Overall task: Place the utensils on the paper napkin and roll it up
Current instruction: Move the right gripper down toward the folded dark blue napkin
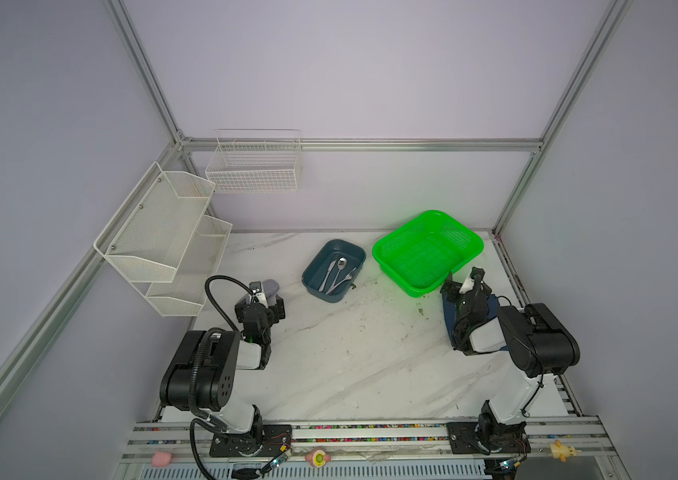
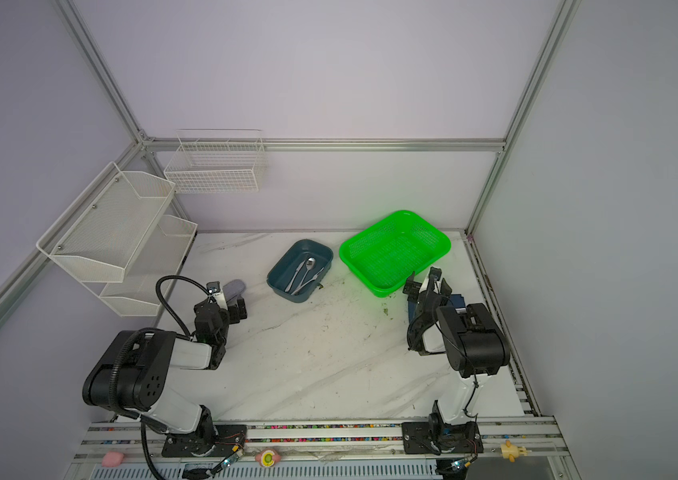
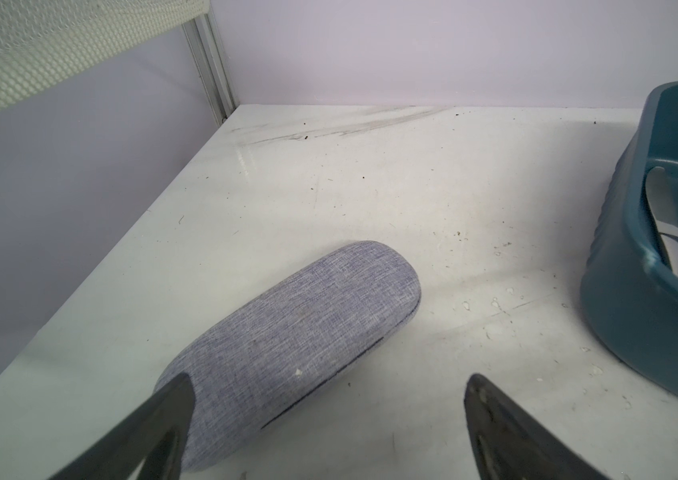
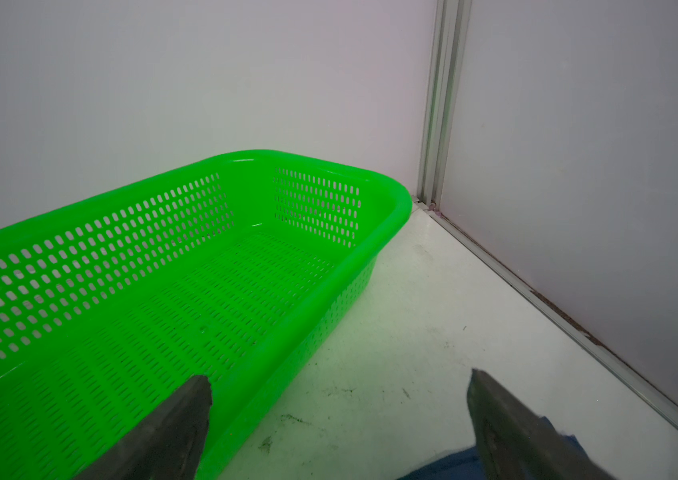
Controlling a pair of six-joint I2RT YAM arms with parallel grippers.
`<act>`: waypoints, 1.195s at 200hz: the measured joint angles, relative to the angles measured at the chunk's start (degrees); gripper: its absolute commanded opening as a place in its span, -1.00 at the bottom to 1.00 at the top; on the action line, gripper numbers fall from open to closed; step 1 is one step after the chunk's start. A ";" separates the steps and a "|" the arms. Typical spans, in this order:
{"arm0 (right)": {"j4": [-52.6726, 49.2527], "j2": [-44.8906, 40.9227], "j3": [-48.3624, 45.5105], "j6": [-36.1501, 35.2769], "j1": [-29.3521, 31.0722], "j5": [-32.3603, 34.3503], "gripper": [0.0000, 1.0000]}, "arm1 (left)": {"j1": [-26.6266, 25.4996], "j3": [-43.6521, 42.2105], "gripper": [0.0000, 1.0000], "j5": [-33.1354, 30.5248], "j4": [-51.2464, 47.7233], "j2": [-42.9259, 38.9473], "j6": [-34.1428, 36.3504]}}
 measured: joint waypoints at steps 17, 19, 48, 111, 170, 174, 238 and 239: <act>0.02 0.00 0.00 0.02 0.00 0.00 0.95 | 0.00 0.00 0.99 0.00 0.00 0.00 0.00; 0.00 0.00 0.00 0.00 0.00 0.00 0.95 | 0.00 0.00 0.99 0.00 0.00 0.00 0.00; 0.00 0.00 0.00 0.00 0.00 0.00 0.95 | 0.00 0.00 0.99 0.00 0.00 0.00 0.00; 0.02 0.00 0.00 0.00 0.00 -0.02 0.95 | 0.00 0.00 0.99 0.22 0.02 0.00 0.09; 2.16 -0.39 -2.12 -0.20 0.00 -1.99 0.95 | 0.00 -0.26 0.99 2.97 2.25 -1.51 1.03; 2.29 -0.63 -2.38 -0.17 0.00 -1.95 0.95 | 0.00 -0.39 0.99 2.93 2.27 -2.05 1.03; -18.93 -18.21 1.84 3.87 0.02 2.14 0.95 | 0.00 -1.97 0.99 0.63 -5.77 -18.05 -1.42; -19.39 -18.40 2.01 3.96 0.00 2.21 0.95 | 0.00 -1.95 0.99 0.61 -6.05 -18.32 -1.46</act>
